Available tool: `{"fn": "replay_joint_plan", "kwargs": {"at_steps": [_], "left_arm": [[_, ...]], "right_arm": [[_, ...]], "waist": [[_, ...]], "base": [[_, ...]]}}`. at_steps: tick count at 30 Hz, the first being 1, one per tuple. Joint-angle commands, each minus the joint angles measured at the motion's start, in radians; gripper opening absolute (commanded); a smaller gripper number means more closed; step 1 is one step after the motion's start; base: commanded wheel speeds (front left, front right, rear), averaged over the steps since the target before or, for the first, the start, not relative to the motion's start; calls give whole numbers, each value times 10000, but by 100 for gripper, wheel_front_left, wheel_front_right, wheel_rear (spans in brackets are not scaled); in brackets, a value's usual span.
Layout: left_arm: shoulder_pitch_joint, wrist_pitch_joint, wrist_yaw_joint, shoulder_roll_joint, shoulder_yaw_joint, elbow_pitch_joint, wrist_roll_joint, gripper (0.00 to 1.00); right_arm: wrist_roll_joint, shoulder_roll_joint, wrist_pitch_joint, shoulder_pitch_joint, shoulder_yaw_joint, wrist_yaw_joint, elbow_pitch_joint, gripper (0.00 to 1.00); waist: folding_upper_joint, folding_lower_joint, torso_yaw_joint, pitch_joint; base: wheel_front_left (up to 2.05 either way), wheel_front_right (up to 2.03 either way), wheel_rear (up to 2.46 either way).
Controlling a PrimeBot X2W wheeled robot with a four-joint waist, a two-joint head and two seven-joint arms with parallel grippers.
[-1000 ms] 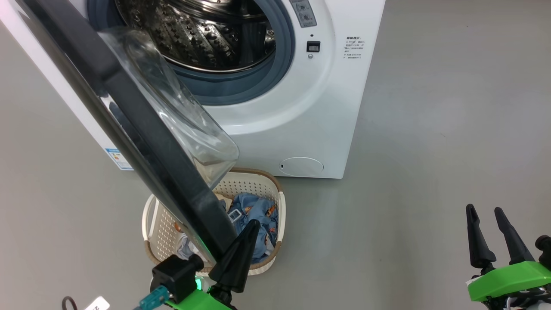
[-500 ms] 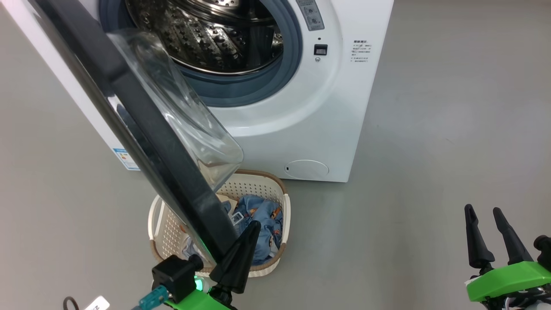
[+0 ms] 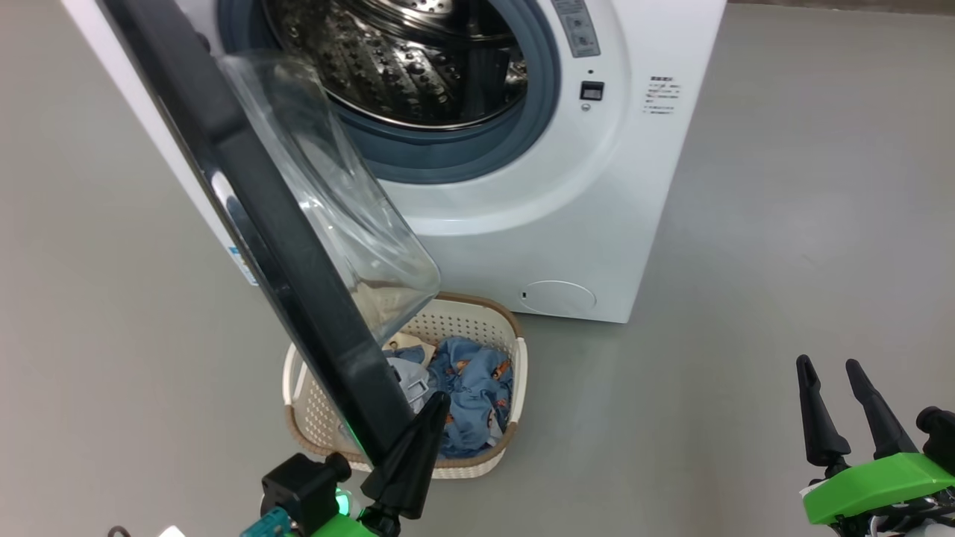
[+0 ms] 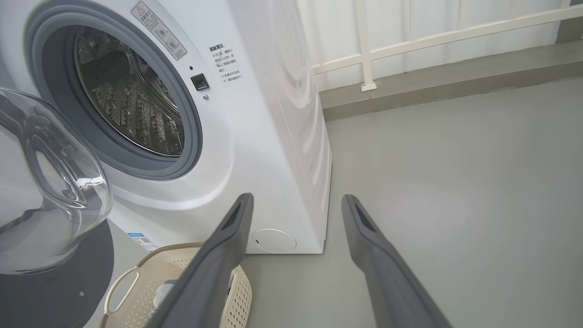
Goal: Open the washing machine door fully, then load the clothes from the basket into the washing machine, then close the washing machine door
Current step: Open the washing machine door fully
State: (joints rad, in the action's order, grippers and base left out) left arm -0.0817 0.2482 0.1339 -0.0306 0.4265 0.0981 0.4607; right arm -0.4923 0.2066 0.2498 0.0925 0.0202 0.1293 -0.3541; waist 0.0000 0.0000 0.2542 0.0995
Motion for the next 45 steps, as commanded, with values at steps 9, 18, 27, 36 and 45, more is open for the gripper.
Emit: {"fn": "replay_joint_plan", "kwargs": {"at_steps": [9,18,27,36,45], "left_arm": [[9,135,-63,-197,-777,-323,-134,0],[132,135,-77,-197,-783,-430,-100,0],[459,135,-226,-199,-885,-619,-210,0],[730,135,-507,-343,-1376,-862,-198,0],[631,135,-885,-599,-2295,-815,-89,0]], "right_arm": [[161,263,120,155,-366,14,218,100],[157,334,120,199,-406,14,189,100],[137,337,120,161,-487,14,142,100],[154,323,120,179,-496,14,140,100],[201,371,120,225,-590,14,138,100]], "waist": [[0,0,760,-45],[0,0,1427,-88],[0,0,1967,-156],[0,0,2304,-104],[0,0,2378,42]], "base": [[0,0,0],[0,0,0],[0,0,0],[0,0,0],[0,0,0]]}}
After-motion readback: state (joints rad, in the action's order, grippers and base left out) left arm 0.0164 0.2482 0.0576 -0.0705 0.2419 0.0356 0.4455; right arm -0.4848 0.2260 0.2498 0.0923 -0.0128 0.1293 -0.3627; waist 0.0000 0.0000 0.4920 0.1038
